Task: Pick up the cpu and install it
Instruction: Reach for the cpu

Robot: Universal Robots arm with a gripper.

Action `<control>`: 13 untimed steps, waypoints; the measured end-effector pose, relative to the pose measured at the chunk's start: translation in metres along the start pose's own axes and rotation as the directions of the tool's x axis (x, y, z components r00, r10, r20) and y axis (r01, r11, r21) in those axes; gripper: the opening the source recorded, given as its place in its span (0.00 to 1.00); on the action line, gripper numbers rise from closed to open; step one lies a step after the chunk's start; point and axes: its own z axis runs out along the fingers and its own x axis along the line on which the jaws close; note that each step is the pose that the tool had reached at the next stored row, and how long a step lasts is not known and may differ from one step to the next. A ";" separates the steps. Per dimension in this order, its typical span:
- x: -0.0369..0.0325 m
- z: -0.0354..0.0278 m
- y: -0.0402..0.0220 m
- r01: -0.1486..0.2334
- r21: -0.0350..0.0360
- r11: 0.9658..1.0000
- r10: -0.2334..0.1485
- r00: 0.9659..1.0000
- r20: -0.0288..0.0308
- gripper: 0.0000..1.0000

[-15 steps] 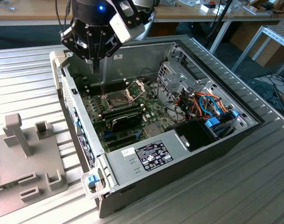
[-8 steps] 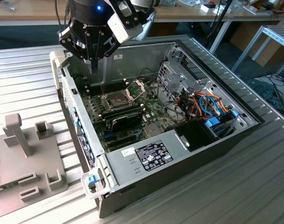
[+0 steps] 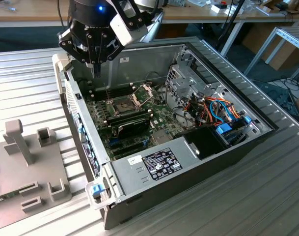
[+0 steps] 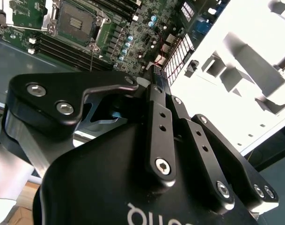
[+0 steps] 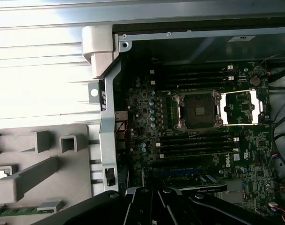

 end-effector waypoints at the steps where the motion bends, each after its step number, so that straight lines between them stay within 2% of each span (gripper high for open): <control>1: 0.0004 0.0000 0.0000 0.000 0.000 1.000 0.000 1.000 0.000 0.11; 13: 0.0073 -0.0002 -0.0005 0.000 0.000 1.000 0.000 1.000 0.000 0.11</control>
